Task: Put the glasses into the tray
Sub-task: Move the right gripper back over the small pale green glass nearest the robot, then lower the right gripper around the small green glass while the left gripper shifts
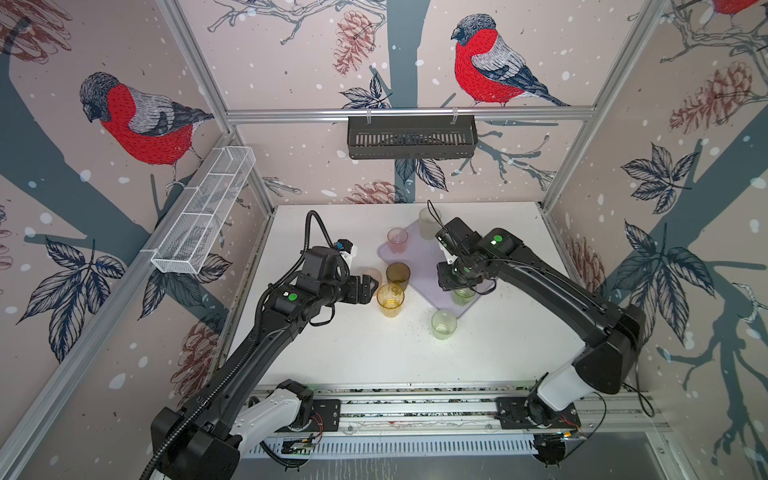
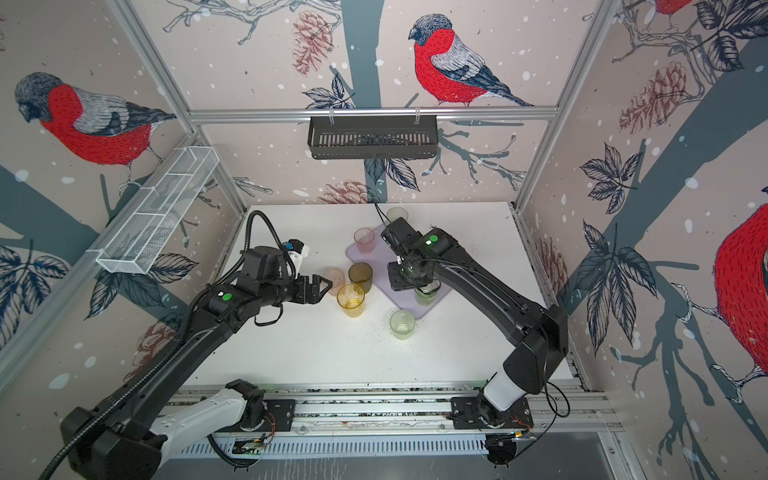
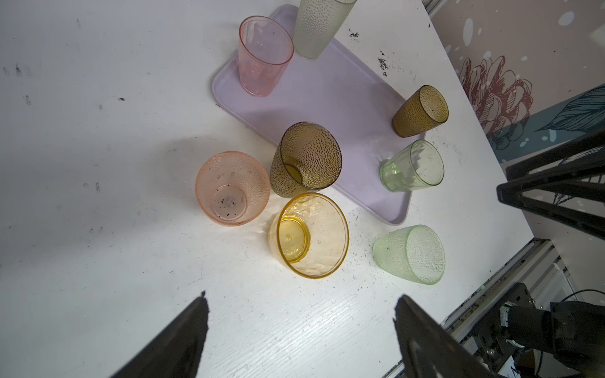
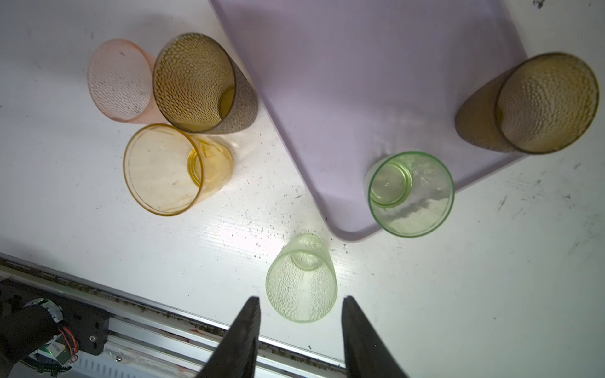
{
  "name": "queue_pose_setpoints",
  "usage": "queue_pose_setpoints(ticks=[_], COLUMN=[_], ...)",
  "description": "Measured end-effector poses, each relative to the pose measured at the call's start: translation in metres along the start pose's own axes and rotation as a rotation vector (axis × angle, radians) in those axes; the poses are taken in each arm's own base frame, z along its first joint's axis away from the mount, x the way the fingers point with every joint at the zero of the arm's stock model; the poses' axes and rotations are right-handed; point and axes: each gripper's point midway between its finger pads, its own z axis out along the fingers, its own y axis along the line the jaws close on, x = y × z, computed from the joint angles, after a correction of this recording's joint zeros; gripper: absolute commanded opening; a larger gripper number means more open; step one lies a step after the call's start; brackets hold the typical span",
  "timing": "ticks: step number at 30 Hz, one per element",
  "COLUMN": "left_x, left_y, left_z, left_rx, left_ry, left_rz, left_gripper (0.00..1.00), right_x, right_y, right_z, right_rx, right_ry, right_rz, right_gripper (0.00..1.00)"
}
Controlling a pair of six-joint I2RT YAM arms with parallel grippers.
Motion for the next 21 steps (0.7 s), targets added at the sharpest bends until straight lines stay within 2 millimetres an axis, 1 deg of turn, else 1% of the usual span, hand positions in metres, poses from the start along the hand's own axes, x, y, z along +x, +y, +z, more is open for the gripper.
queue_pose_setpoints(ticks=[7, 14, 16, 21], left_x=[0.008, 0.022, 0.026, 0.035], left_y=[-0.017, -0.035, -0.038, -0.044], left_z=[0.0, -0.001, -0.002, -0.003], left_rx=[0.068, 0.142, 0.157, 0.188], left_ry=[0.024, 0.061, 0.071, 0.09], left_rz=[0.024, 0.052, 0.056, 0.065], left_gripper=[0.92, 0.96, 0.96, 0.98], right_x=[0.031, 0.059, 0.065, 0.072], right_y=[-0.004, -0.014, -0.017, -0.019], right_z=[0.012, 0.029, 0.033, 0.041], right_rx=[-0.021, -0.011, -0.007, -0.011], right_ry=[0.064, 0.126, 0.137, 0.145], right_rz=[0.045, 0.09, 0.092, 0.099], right_gripper=[0.42, 0.41, 0.41, 0.4])
